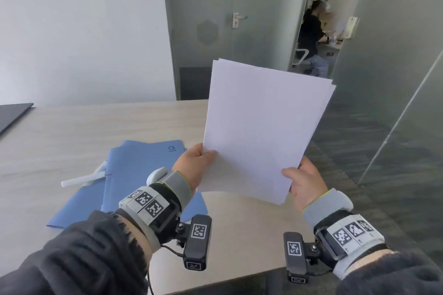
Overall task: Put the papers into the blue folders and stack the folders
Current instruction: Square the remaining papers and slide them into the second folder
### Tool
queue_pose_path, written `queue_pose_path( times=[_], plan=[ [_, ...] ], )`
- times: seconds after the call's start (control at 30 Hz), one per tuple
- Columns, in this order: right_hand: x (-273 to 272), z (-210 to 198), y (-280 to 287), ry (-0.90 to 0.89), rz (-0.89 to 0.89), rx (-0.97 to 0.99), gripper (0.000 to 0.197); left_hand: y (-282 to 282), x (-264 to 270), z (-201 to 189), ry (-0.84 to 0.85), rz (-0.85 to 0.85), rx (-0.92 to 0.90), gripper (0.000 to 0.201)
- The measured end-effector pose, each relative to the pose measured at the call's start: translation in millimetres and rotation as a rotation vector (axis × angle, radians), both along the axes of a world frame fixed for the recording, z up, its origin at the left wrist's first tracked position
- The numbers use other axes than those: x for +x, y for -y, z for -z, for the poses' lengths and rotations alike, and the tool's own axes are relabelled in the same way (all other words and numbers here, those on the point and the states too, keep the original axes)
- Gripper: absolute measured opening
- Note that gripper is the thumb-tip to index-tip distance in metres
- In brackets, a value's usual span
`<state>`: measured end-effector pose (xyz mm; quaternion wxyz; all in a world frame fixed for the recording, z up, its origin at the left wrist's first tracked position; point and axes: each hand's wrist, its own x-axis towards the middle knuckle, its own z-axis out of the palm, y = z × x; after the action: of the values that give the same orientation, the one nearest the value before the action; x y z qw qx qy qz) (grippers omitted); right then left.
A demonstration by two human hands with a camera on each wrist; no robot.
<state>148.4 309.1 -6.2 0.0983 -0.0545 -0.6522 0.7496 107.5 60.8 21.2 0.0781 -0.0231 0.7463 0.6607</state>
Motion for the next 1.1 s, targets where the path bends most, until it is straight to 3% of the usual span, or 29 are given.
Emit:
queue_pose_path(
  times=[0.1, 0.37, 0.63, 0.8, 1.1],
  plan=[
    [-2.1, -0.7, 14.8, 0.004, -0.016, -0.002, 0.027, 10.7, 3.1, 10.2, 0.002, 0.006, -0.033, 0.023],
    [4.0, 8.9, 25.9, 0.068, -0.032, 0.024, 0.034, 32.0, -13.7, 74.1, 0.101, 0.143, -0.202, 0.032],
    [-3.8, 12.8, 19.3, 0.080, 0.044, 0.028, 0.018, 23.9, 2.5, 42.7, -0.019, 0.166, -0.398, 0.022],
    [0.4, 27.2, 15.3, 0.102, 0.057, 0.025, 0.036, 22.0, 2.2, 54.4, 0.033, 0.198, -0.523, 0.029],
    [-0.9, 31.2, 13.1, 0.095, 0.059, 0.006, 0.041, 19.9, -0.1, 56.5, 0.027, 0.234, -0.579, 0.022]
  ],
)
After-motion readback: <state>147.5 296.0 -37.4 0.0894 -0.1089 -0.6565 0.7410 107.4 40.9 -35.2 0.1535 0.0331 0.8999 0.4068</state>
